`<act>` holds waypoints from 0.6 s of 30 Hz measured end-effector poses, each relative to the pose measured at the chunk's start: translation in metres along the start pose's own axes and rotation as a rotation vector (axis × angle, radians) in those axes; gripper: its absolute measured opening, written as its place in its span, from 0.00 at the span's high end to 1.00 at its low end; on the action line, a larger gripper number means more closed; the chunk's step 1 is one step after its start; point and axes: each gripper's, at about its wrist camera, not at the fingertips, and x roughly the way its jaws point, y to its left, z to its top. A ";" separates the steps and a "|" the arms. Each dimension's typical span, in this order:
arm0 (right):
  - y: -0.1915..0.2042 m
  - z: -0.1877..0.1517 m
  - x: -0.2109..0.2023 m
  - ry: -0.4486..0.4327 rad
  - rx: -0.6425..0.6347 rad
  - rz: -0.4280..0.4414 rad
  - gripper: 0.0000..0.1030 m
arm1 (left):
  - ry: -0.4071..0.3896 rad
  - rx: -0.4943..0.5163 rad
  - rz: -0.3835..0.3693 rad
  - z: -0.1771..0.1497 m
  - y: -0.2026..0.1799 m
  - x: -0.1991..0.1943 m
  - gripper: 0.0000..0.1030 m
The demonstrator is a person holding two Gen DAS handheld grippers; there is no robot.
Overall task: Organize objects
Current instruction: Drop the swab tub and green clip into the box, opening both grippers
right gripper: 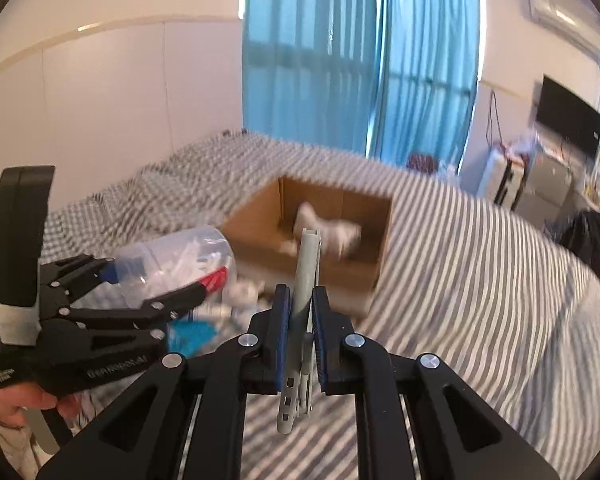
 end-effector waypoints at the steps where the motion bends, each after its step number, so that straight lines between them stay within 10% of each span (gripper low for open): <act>1: -0.002 0.012 0.003 -0.012 -0.003 0.002 0.89 | -0.006 -0.002 -0.001 0.010 0.001 0.004 0.37; 10: -0.044 0.090 0.090 -0.001 0.015 0.019 0.89 | -0.021 0.014 0.047 0.073 0.016 0.084 0.37; 18: -0.074 0.081 0.183 0.091 0.055 0.037 0.89 | 0.074 0.044 0.054 0.058 0.020 0.167 0.37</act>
